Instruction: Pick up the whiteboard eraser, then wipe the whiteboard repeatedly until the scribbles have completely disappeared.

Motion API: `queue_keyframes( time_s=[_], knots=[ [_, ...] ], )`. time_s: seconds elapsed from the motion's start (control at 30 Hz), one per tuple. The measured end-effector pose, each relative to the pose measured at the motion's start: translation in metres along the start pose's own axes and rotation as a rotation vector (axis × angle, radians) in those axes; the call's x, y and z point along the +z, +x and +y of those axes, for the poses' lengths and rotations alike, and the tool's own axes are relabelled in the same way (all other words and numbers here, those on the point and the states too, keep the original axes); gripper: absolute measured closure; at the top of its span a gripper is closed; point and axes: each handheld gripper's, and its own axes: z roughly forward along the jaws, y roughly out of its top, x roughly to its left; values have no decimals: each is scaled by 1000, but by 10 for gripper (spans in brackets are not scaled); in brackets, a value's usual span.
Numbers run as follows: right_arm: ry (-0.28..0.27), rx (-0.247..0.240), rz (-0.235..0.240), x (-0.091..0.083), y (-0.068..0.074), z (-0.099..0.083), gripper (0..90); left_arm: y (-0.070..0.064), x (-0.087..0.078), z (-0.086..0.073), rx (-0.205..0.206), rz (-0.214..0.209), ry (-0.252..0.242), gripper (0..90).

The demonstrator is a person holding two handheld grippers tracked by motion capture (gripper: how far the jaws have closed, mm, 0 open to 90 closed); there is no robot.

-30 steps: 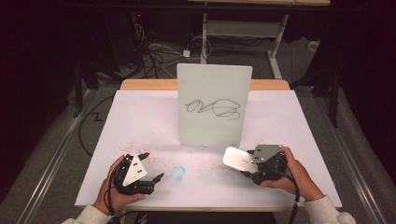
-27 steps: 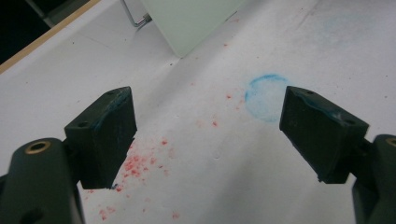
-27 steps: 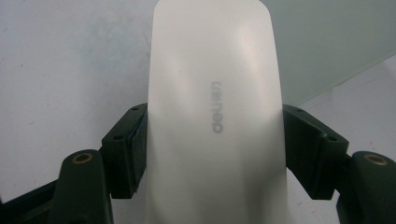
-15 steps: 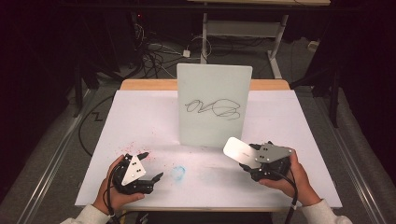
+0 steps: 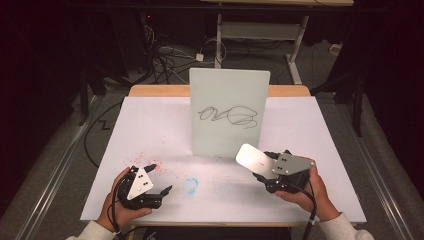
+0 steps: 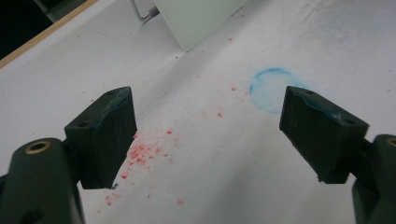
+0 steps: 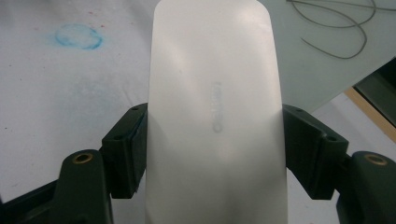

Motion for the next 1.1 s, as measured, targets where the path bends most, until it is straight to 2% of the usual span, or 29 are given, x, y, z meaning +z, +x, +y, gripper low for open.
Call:
queue_keyframes(
  time_s=[0.3,0.57,0.8,0.93,1.1],
  knots=[
    [-10,-16,-19,7,4,6,311,1,-5,-4,-14,12,6,179],
    [-10,-45,-63,16,10,11,311,0,-6,-5,-13,22,10,183],
    [-15,-38,-91,22,10,11,311,-1,-5,-5,-10,22,17,184],
    [-16,-38,-140,22,9,12,312,-1,-6,-4,-13,22,7,183],
    [-18,-48,-265,24,0,14,311,-2,-6,-4,-5,18,11,180]
  ],
)
